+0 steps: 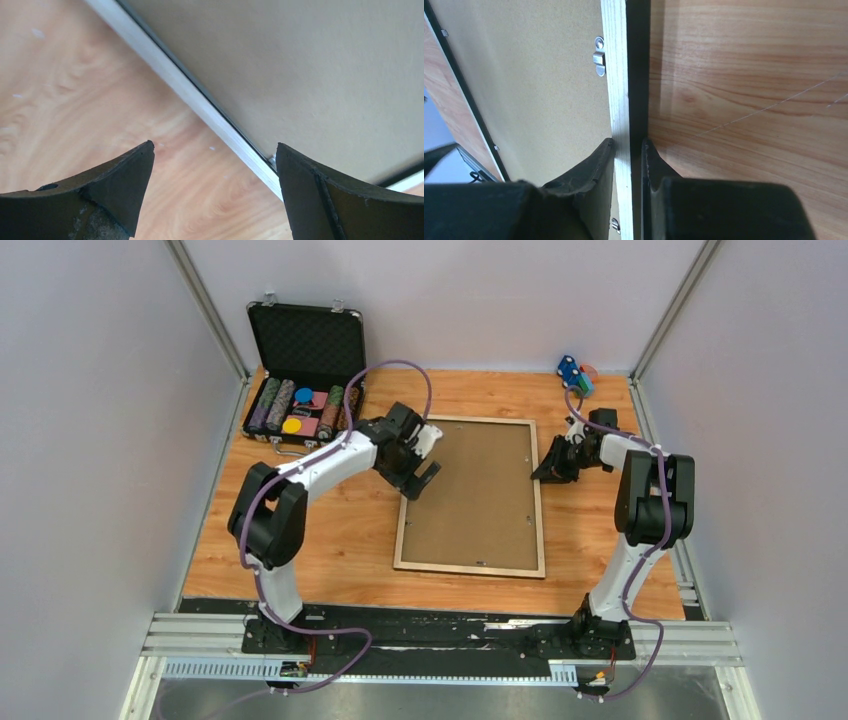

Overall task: Put the photo into the frame
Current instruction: Install the photo frame at the center of the board.

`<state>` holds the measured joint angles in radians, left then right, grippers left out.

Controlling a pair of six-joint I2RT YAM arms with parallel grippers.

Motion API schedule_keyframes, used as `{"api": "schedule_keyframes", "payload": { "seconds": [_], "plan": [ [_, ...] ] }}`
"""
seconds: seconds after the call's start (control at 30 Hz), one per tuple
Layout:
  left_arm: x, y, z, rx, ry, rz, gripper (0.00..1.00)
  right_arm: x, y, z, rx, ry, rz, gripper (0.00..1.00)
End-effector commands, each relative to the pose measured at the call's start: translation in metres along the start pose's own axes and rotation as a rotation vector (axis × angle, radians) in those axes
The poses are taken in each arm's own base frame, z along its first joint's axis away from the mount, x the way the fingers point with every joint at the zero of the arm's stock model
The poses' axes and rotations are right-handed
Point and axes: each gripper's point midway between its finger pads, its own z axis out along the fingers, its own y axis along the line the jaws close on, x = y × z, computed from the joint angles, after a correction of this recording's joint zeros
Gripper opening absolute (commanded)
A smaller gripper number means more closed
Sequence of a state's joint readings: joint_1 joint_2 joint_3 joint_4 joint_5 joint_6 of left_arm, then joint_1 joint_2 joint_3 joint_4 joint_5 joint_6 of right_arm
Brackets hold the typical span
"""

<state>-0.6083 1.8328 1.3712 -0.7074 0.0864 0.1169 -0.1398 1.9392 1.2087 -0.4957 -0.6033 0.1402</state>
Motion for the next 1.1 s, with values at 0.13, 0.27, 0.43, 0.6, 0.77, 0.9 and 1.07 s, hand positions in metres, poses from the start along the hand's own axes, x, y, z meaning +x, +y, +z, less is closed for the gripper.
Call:
{"api": "schedule_keyframes", "payload": {
  "seconds": [0.13,0.27,0.43,0.6,0.77,0.9,1.07],
  "plan": [
    [-0.042,0.050,0.020,-0.034,-0.043,-0.182,0.90,0.001,-0.007,-0.006,0.057,-0.025,-0.059,0.00],
    [-0.047,0.053,0.037,-0.019,-0.026,-0.201,0.83,0.008,-0.001,-0.010,0.051,-0.023,-0.080,0.00],
    [-0.049,0.048,0.048,0.039,-0.015,-0.238,0.75,0.017,0.001,-0.017,0.060,-0.022,-0.103,0.00],
    [-0.045,0.039,0.054,0.089,-0.001,-0.261,0.63,0.024,0.003,-0.021,0.058,-0.019,-0.109,0.00],
    [-0.038,0.029,0.059,0.136,0.016,-0.284,0.44,0.021,0.004,-0.024,0.063,-0.030,-0.116,0.00],
    [-0.032,0.021,0.062,0.171,0.028,-0.300,0.24,0.017,0.004,-0.024,0.067,-0.039,-0.119,0.12],
    [-0.030,0.017,0.065,0.190,0.033,-0.317,0.00,-0.002,0.006,-0.026,0.088,-0.073,-0.138,0.36]
  ]
}}
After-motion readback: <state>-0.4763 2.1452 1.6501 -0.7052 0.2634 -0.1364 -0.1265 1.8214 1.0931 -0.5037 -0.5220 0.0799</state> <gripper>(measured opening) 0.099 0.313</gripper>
